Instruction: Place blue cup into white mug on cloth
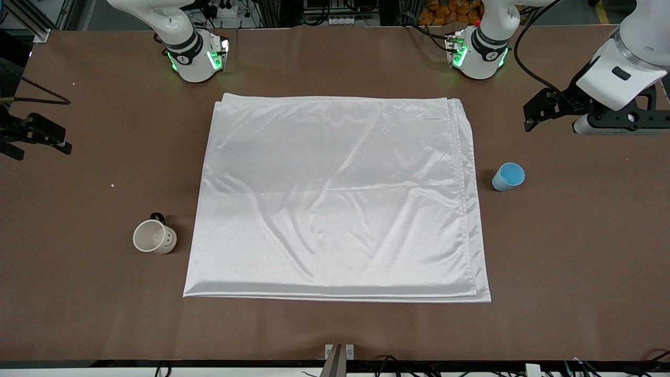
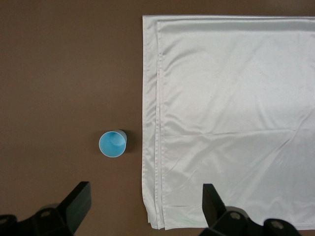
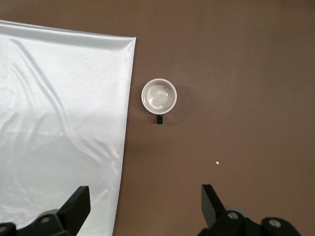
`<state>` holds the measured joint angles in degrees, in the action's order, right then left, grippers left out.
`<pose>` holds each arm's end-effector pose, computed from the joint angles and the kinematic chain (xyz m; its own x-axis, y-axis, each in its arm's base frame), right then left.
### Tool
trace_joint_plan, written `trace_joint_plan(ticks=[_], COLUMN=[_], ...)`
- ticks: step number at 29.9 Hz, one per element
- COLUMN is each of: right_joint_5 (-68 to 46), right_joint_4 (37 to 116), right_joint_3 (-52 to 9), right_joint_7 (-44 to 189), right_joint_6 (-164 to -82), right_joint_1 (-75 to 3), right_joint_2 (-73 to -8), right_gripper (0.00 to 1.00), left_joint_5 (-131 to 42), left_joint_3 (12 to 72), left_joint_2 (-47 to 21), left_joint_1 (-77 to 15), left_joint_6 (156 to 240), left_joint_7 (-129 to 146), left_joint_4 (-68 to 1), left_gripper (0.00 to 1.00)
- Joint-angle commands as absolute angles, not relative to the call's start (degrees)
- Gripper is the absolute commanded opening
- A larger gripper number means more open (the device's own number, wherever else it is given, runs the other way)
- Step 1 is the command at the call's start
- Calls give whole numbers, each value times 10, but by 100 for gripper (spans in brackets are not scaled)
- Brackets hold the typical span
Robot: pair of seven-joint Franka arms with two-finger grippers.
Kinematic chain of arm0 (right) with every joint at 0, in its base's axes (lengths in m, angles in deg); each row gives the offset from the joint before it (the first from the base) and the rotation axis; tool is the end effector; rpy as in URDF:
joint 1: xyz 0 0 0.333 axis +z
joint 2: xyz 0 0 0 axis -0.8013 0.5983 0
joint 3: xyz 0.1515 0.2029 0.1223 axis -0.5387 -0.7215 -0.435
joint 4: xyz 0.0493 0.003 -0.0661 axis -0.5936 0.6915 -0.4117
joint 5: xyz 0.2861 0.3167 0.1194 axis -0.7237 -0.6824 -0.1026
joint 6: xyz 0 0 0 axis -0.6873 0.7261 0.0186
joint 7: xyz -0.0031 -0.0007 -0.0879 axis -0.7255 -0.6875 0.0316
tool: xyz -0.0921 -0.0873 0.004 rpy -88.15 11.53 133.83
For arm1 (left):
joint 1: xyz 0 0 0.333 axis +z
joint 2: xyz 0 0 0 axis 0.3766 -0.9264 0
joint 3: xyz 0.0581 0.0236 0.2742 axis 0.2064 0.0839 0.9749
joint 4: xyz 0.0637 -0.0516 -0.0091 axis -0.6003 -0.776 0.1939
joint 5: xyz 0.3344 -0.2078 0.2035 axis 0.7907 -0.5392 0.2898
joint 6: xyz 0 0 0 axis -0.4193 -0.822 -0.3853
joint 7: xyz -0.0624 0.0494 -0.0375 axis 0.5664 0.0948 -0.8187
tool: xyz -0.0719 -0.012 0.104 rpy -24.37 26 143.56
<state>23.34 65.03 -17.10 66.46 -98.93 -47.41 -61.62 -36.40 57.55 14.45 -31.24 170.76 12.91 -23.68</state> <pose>0.6201 -0.0395 0.5712 0.9927 0.1158 0.0331 0.1166 -0.9929 -0.0244 0.5853 -0.1274 0.5856 0.9996 -0.0181 0.0217 -0.0185 -0.9996 0.0200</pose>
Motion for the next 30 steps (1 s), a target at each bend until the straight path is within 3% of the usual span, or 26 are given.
trace_joint_plan(ticks=[1, 30], right_joint_5=[228, 227], right_joint_4=[651, 655], right_joint_3=[-175, -175], right_joint_7=[662, 695], right_joint_6=[-974, -962], right_joint_1=[-468, -467], right_joint_2=[-620, -621], right_gripper=[100, 100], left_joint_5=[-367, -347], left_joint_3=[575, 592], left_joint_2=[147, 160], left_joint_1=[-309, -306], left_joint_6=[1710, 1688], left_joint_7=[118, 118], left_joint_4=[-236, -244], left_gripper=[100, 100])
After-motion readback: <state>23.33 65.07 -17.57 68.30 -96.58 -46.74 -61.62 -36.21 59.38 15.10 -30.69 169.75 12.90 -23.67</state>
